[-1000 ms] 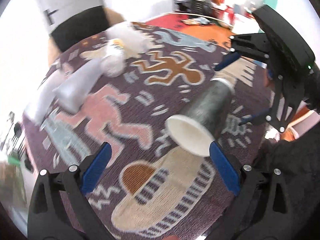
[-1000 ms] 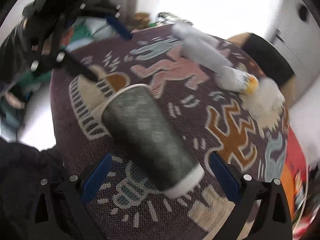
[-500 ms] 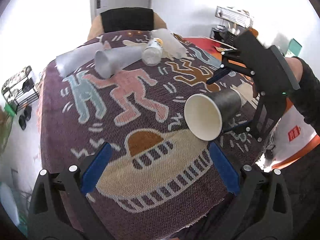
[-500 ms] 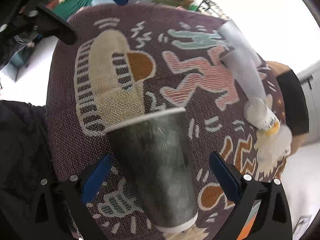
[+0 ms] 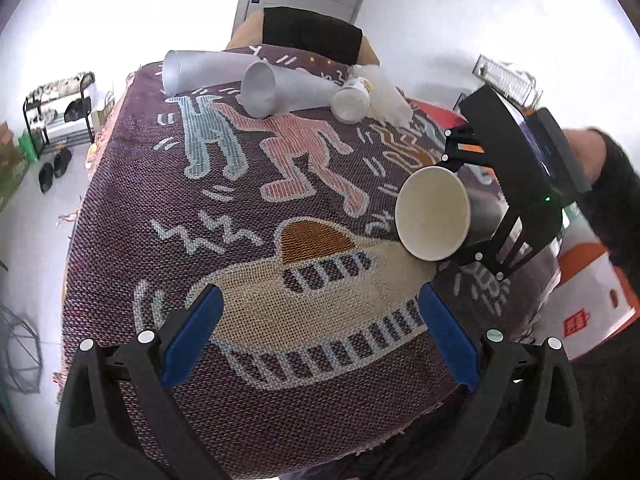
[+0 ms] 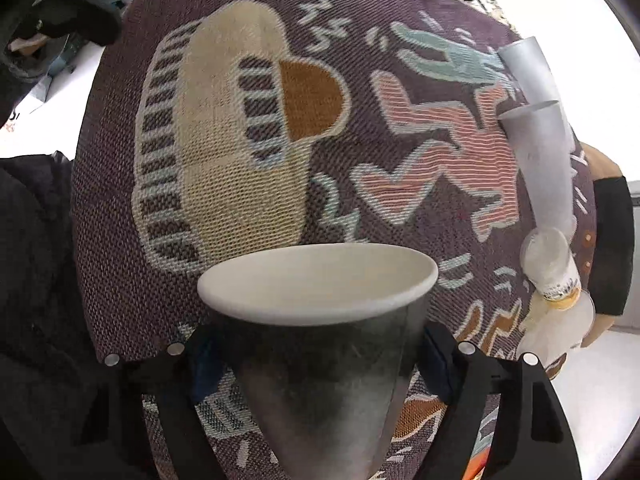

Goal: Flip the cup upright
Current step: 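Rotate the dark cup with the right gripper until its rim faces up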

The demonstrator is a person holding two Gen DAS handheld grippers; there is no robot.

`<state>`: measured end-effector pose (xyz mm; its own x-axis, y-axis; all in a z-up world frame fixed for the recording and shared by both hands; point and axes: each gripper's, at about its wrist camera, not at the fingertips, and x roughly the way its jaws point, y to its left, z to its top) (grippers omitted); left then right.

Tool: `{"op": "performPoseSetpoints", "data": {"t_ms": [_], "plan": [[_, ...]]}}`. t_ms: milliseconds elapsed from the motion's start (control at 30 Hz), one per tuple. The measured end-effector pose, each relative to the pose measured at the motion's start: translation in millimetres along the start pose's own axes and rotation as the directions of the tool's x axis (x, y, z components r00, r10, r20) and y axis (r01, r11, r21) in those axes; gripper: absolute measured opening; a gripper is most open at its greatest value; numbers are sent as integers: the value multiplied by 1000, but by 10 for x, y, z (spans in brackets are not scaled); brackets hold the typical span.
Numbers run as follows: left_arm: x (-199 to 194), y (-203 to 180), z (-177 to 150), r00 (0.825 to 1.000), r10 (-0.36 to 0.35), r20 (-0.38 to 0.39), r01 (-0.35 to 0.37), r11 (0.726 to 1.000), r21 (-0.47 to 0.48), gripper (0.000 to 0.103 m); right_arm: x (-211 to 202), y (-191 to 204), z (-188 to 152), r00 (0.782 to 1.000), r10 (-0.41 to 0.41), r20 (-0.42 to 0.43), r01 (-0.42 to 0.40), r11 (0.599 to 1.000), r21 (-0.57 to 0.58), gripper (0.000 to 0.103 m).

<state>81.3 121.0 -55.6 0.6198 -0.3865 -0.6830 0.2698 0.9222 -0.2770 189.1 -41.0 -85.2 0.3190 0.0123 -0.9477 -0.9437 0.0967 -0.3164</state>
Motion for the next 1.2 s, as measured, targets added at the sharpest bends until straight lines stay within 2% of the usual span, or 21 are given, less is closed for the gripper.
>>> {"op": "performPoseSetpoints", "data": {"t_ms": [233,367,467,567,600,700,867,967,1200], "plan": [[-7,-71,68,1000,-2,22,2,1000,1,97,-290,-193,-136,995,-9,101,-6,989,148,76],[-46,-146,112,998,6,56,-6,1000,-2,97,-496,-279,-287,978,-14,207,-39,968,248,76],[-71,-209,140,997,14,75,-13,1000,-5,97,-662,-293,-413,955,-34,294,-62,948,311,76],[-102,-281,184,995,24,93,-25,1000,4,97,-814,-331,-551,920,-99,378,-67,912,404,76],[-111,-300,199,995,26,98,-27,1000,6,97,-884,-351,-631,893,-125,433,-94,887,452,77],[-114,-344,257,993,32,112,-33,999,6,97,-973,-350,-787,828,-196,525,-145,831,538,77],[-87,-411,327,991,41,128,-42,999,7,97,-953,-321,-1034,730,-308,610,-247,713,656,77],[-28,-431,345,992,47,118,-49,999,11,97,-893,-264,-1064,686,-337,644,-298,678,672,77],[127,-385,327,994,59,90,-58,998,-14,97,-677,-95,-1074,620,-418,664,-344,616,709,77]]}}
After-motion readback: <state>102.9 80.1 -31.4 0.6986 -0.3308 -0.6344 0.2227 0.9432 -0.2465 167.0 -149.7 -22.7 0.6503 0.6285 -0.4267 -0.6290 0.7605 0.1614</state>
